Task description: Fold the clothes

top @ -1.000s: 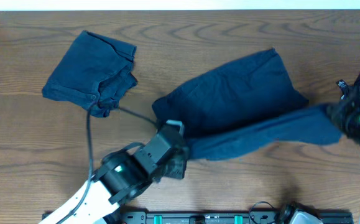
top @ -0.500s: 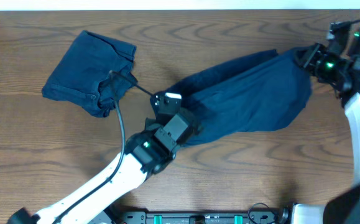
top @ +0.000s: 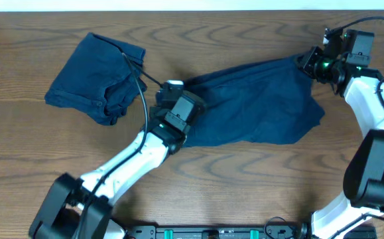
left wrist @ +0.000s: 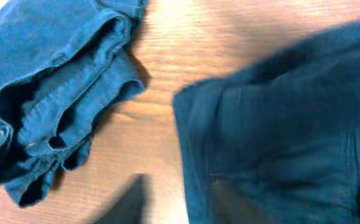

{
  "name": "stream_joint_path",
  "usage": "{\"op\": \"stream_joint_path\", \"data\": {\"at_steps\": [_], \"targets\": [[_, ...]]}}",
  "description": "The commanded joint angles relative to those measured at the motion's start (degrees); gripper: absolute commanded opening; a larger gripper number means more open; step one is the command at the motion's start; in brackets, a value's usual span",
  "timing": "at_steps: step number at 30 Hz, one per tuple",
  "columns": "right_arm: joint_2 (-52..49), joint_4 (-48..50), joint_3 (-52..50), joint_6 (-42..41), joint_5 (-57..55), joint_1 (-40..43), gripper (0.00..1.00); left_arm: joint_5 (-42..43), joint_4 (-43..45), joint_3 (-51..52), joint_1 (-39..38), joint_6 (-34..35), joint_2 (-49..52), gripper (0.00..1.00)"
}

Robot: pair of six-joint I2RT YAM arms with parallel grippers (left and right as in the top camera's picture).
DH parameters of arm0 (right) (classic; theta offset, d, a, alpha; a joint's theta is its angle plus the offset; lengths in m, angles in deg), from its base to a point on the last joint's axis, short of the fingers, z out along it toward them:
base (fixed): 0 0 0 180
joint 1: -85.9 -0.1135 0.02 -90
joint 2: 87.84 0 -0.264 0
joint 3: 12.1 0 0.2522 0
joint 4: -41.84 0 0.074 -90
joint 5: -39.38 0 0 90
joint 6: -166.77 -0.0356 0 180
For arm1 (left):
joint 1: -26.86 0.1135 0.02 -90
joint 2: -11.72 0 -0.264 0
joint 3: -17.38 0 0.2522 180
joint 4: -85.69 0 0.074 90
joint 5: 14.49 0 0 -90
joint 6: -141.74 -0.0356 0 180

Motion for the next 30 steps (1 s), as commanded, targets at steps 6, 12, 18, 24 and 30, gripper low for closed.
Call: {"op": "stream_joint_path", "data": {"at_steps": [6, 12, 18, 24, 30], "targets": [[0.42, -3.85, 1.03, 8.70, -2.25, 1.16, 0.41, -1.27, -1.73, -0.74, 6.40, -0.70, -1.40, 0.92], [2.75, -16.94, 1.03, 12.02, -2.27, 3.82, 0.43, 21.53, -6.91, -0.92, 9.18, -0.74, -6.34, 0.91], [2.71, -31.39, 1.01, 12.59, -5.16, 3.67, 0.40, 34.69, -13.64, -0.87, 10.03, 0.22, -5.01, 0.91], [2.69, -36.57, 0.63, 13.73, -20.28, 2.60, 0.44, 39.36, -18.05, 0.00, 11.34, 1.36, -2.32, 0.75], [2.19, -23.98, -4.59, 14.73, -28.00, 2.56, 0.54, 51.56, -13.05, 0.09, 11.32, -3.41, 1.75, 0.50]]}}
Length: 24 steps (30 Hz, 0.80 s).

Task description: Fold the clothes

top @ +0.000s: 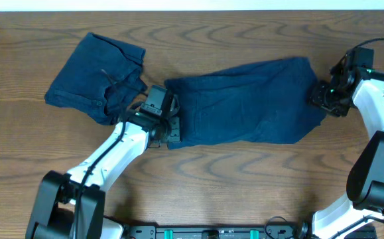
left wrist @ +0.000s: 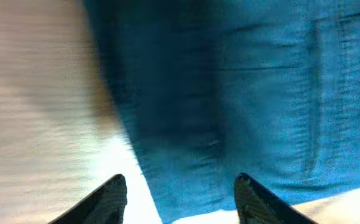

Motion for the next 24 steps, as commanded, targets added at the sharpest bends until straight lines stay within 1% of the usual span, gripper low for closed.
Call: {"op": "stream_joint_path", "data": {"at_steps": [1, 3, 4, 5, 6, 8, 9, 10, 11, 12, 15, 17, 19, 21, 24], "targets": [[0.63, 4.17, -4.13, 1.99, -6.32, -0.66, 0.59, 9.75, 1.40, 0.24, 0.15, -4.37, 2.60, 0.46], [0.61, 5.88, -6.64, 1.99, -5.55, -0.61, 0.61, 9.97, 1.36, 0.24, 0.15, -5.86, 4.22, 0.41], [0.61, 6.27, -7.76, 2.14, -3.06, -0.61, 0.61, 9.97, 1.11, 0.24, 0.15, -6.43, 5.07, 0.40], [0.61, 6.73, -8.66, 3.82, 0.72, -0.61, 0.60, 9.94, 0.70, 0.24, 0.15, -7.23, 6.01, 0.36], [0.61, 7.54, -9.51, 6.34, 4.68, -0.70, 0.57, 9.92, 0.24, 0.24, 0.17, -7.69, 6.64, 0.28], [0.61, 8.70, -10.73, 9.64, 10.54, -0.70, 0.44, 9.92, -0.76, 0.24, 0.17, -8.09, 7.85, 0.13], [0.61, 8.90, -11.08, 9.73, 11.23, -0.66, 0.34, 9.92, -1.11, 0.22, 0.17, -8.09, 8.09, 0.06], [0.61, 8.76, -11.15, 9.66, 10.80, -0.63, 0.18, 9.73, -1.49, 0.22, 0.24, -8.09, 8.11, 0.06], [0.66, 8.22, -11.08, 8.83, 9.42, -0.52, 0.04, 9.73, -1.86, 0.20, 0.37, -8.37, 7.91, 0.06], [0.94, 7.17, -10.93, 6.43, 6.78, -0.20, 0.01, 9.70, -2.56, 0.15, 0.74, -8.76, 7.54, 0.06], [2.43, 2.91, -10.38, -1.64, -3.34, 1.53, 0.01, 9.27, -5.92, 0.04, 2.91, -8.72, 5.86, 0.06], [4.11, 0.55, -10.38, -3.65, -6.91, 3.23, 0.01, 8.35, -9.46, 0.04, 5.16, -8.70, 4.13, 0.06], [5.51, -1.49, -10.38, -3.72, -7.43, 4.79, 0.01, 7.76, -12.74, 0.04, 7.43, -8.83, 2.36, 0.06], [6.75, -3.69, -10.38, -5.46, -7.41, 6.36, 0.01, 8.00, -15.28, 0.04, 9.44, -8.96, 0.66, 0.06], [7.28, -5.35, -10.38, -6.21, -7.04, 7.69, 0.01, 8.13, -18.03, 0.04, 10.78, -9.49, -1.66, 0.06]]}}
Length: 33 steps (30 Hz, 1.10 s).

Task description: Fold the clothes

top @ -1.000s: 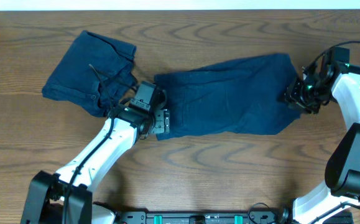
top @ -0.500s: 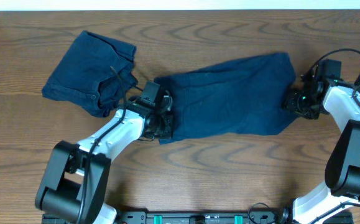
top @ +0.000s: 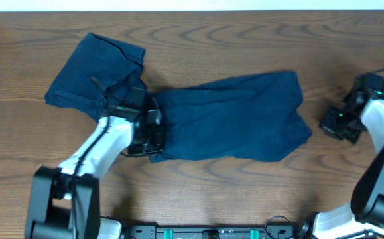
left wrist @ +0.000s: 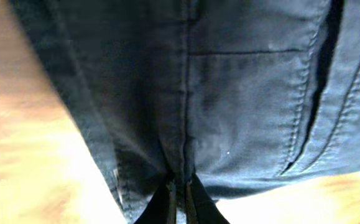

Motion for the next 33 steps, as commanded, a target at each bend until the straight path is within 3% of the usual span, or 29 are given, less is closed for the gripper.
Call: {"op": "stream_joint_path", "data": {"at_steps": [1, 3, 4, 8, 13, 17, 21, 25, 28, 31, 33], "targets": [[1.11, -0.57, 0.39, -2.86, -0.85, 0.94, 0.01, -0.46, -2.58, 0.00, 0.92, -2.69, -3.17, 0.06], [1.11, 0.37, 0.39, 0.94, 5.11, 0.96, 0.01, -1.14, -4.59, 0.00, 0.92, -4.15, -4.15, 0.06], [1.11, 1.53, 0.39, 6.78, 13.16, 0.90, 0.06, -2.84, -5.68, 0.00, 0.92, -4.24, -4.44, 0.06], [1.03, 1.57, 0.37, 16.70, 32.94, -0.83, 0.39, -10.21, -7.13, 0.02, 0.92, -4.04, -4.42, 0.06], [1.03, 1.14, -0.94, 17.27, 27.30, -5.53, 0.60, -11.78, -3.56, 0.02, 0.92, -3.96, -4.42, 0.06], [1.03, 3.74, -4.59, 17.22, 24.37, -9.90, 0.63, -11.80, -1.99, 0.02, 0.92, -3.85, -4.42, 0.06], [1.03, 5.20, -8.35, 14.73, 15.39, -11.80, 0.59, -11.85, -1.53, 0.02, 0.92, -3.87, -4.42, 0.06], [1.03, 5.49, -11.02, 11.50, 12.46, -11.69, 0.45, -11.85, -0.94, 0.02, 0.92, -3.89, -4.42, 0.06], [1.03, 6.62, -12.79, 10.54, 12.92, -11.74, 0.30, -11.85, -0.44, 0.02, 0.92, -3.89, -4.42, 0.06], [1.05, 7.23, -12.94, 10.60, 14.71, -11.69, 0.01, -11.85, -0.04, 0.02, 0.92, -3.89, -4.42, 0.06], [1.27, 6.78, -12.00, 10.58, 14.84, -11.56, 0.01, -11.85, -0.07, 0.02, 0.92, -3.91, -4.42, 0.06]]}}
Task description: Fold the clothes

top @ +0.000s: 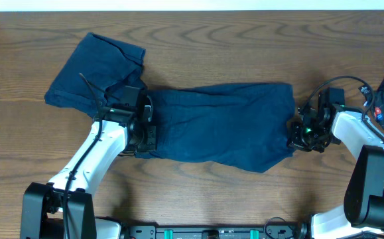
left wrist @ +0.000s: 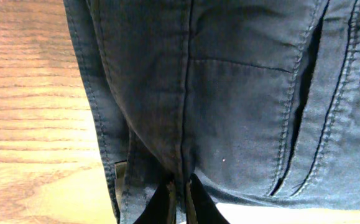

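A dark blue pair of trousers [top: 225,123] lies stretched left to right across the middle of the table. My left gripper [top: 146,133] is shut on its left edge. In the left wrist view the fingertips [left wrist: 181,202] pinch a seam of the denim [left wrist: 242,93], with pocket stitching to the right. My right gripper [top: 296,133] is at the cloth's right edge, touching it; whether it is open or shut does not show. A second blue garment [top: 92,76] lies folded at the upper left, just behind the left arm.
Bare wooden table [top: 245,40] surrounds the clothes. Cables and blue-white gear sit at the right edge. The arms' base rail [top: 218,232] runs along the front edge.
My right gripper was apart from the cloth at the far right; now it is at the cloth's right edge. The trousers' right end lies lower and a little further left. Left gripper still shut on the left edge.
First my right gripper was at the trousers' upper right corner, with my left arm over their left part. Then the left gripper stood open at the left edge and the right was lower. Then the left was shut on that edge, the right off the cloth. Now both ends are met.
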{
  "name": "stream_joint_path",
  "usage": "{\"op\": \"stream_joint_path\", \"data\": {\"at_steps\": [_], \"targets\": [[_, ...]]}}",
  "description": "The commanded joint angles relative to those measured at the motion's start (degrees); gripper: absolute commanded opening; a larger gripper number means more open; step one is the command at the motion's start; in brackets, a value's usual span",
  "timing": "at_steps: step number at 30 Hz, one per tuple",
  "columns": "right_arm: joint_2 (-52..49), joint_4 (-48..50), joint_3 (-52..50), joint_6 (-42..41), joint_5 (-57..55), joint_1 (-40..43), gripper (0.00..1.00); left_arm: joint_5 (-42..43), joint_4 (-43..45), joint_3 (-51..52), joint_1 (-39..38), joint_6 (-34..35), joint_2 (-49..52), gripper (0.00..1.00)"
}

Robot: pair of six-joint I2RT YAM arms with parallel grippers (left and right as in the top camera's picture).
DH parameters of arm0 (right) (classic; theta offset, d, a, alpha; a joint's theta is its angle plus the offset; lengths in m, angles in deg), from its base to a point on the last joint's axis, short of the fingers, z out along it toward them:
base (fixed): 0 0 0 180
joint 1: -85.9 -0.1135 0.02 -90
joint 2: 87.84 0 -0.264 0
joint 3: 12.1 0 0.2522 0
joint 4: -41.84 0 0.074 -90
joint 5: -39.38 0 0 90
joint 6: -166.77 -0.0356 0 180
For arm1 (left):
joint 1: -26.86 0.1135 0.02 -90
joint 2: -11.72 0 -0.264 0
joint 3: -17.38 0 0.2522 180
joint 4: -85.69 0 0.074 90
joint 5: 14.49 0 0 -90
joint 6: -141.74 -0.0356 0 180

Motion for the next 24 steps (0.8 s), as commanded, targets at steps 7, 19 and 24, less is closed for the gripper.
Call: {"op": "stream_joint_path", "data": {"at_steps": [7, 19, 24], "targets": [[3.45, -9.97, 7.91, -8.39, -10.47, 3.43, 0.01, -3.13, -1.79, 0.02, 0.20, -1.18, -0.42, 0.06], [4.85, -11.67, 8.35, 6.23, 6.14, 4.24, 0.41, -3.08, -2.34, 0.02, 0.20, -1.18, -0.42, 0.06], [4.85, -6.23, 4.11, 5.07, 5.57, 1.16, 0.53, -3.08, -1.97, 0.00, 0.20, -1.18, -0.42, 0.06]]}}
